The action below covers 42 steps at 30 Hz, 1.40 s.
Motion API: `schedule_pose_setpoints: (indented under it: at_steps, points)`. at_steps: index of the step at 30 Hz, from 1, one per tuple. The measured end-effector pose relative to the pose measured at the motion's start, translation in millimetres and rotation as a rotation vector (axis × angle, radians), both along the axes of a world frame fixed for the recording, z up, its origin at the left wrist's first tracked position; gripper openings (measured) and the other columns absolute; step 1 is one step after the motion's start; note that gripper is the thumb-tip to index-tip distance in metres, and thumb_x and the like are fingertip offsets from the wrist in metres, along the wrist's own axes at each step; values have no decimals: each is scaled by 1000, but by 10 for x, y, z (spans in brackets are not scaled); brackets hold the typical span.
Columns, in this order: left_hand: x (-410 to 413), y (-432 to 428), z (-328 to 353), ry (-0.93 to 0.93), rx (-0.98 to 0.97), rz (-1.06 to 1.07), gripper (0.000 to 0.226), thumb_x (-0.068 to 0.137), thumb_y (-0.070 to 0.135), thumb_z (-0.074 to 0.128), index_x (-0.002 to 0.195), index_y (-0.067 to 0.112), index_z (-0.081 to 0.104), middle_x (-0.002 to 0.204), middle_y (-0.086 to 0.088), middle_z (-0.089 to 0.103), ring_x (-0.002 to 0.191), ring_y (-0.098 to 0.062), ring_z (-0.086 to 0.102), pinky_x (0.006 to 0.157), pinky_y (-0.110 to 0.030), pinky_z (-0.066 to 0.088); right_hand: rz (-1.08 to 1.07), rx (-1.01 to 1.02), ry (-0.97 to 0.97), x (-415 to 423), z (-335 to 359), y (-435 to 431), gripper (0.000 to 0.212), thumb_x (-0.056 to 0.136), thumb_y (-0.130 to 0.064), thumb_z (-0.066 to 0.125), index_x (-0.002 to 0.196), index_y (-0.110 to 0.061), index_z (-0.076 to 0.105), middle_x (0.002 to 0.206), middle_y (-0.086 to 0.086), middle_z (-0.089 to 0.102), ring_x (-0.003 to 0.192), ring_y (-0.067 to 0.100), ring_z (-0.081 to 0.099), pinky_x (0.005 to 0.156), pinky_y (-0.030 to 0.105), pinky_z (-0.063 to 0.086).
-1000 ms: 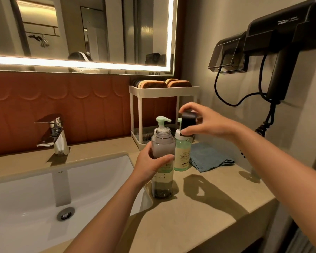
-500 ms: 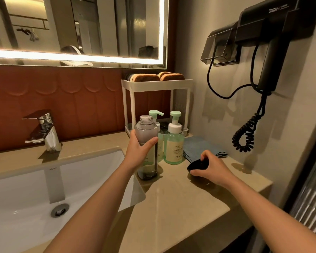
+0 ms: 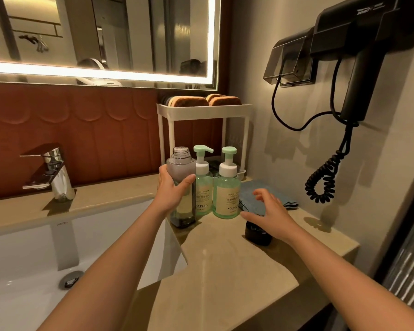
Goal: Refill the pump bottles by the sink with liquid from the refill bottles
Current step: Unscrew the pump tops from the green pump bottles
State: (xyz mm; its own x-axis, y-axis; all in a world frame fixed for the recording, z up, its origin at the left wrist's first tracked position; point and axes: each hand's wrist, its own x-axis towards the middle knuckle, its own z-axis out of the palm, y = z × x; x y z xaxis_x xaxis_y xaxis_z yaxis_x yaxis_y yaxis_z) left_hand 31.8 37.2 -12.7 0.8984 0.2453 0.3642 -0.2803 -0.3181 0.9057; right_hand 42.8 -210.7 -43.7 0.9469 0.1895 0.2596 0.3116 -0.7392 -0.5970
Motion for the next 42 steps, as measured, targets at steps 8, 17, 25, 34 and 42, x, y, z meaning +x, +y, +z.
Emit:
schedule_pose_setpoints:
  at_steps: [8, 17, 25, 34, 42]
  points:
    - [204, 57, -7, -54, -49, -12, 71, 85, 25, 66, 137, 17, 18, 131, -6, 40, 119, -19, 43, 97, -35, 43, 84, 156, -15, 362, 407, 352, 72, 87, -36, 60, 146, -21, 22, 150, 3, 30, 137, 22, 27, 109, 47, 31]
    - [542, 191, -13, -10, -36, -73, 77, 89, 28, 58, 146, 20, 6, 144, -9, 29, 131, -24, 34, 108, -44, 35, 129, 331, 11, 580, 545, 624, 41, 89, -30, 60, 127, -18, 48, 123, 3, 56, 103, 15, 52, 81, 32, 42]
    - [699, 276, -48, 53, 70, -8, 88, 86, 44, 59, 146, 24, -2, 152, -6, 10, 139, -27, 15, 114, -50, 22, 178, 285, -46, 433, 558, 677, 44, 77, -33, 73, 117, -21, 58, 104, -10, 60, 96, 8, 57, 74, 24, 44]
    - [160, -9, -59, -113, -5, 121, 66, 93, 44, 47, 145, 21, 15, 148, 0, 18, 136, -19, 22, 107, -33, 26, 246, 258, -71, -3, 531, 680, 44, 71, -41, 76, 110, -28, 60, 94, -19, 60, 87, -1, 56, 66, 17, 44]
    - [-734, -184, -229, 61, 190, -274, 91, 65, 59, 70, 139, 35, 23, 133, 18, 32, 115, 3, 37, 83, -11, 33, 297, 251, -79, -379, 538, 638, 42, 67, -43, 77, 106, -31, 65, 85, -27, 61, 83, -8, 58, 65, 14, 44]
